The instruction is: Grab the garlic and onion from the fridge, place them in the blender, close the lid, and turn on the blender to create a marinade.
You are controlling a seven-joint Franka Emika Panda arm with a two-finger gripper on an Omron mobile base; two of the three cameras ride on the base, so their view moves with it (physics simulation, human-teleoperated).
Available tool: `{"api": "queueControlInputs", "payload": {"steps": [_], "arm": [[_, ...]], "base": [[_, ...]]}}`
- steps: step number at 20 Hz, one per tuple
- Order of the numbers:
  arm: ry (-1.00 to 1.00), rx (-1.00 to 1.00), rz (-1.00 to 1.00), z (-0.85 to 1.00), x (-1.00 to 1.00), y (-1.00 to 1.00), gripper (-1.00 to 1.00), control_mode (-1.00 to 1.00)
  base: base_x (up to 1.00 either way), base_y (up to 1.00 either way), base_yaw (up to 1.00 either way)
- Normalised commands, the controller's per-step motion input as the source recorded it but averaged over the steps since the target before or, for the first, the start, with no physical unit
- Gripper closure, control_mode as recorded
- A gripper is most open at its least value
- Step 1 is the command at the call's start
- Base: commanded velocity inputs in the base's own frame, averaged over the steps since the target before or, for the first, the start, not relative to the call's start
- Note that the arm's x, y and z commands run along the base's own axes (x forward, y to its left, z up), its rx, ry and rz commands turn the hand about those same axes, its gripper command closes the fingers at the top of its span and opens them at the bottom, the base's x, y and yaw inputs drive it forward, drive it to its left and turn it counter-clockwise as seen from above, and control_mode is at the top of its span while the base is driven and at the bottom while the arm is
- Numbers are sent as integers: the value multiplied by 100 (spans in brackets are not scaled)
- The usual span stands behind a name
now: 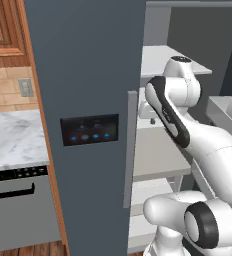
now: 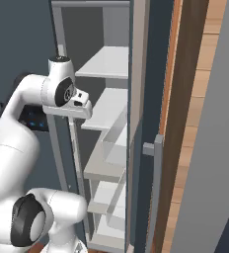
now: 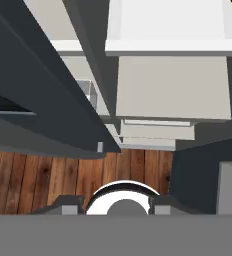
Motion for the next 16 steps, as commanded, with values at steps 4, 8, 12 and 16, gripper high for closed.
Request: {"api": "queueControlInputs", "payload": {"steps": [4,8,12,16], "arm": [[-6,-2,1,-14,-37,6,-100,-100],[-16,0,0,-20,-51,-78,-100,-100],[-6,-6,0,-17,-46,-100,-100,-100],[1,-38,-5,-12,-3,-88,-100,-100]], "base": [[0,0,0],[0,0,0],[0,0,0],[0,0,0]]}}
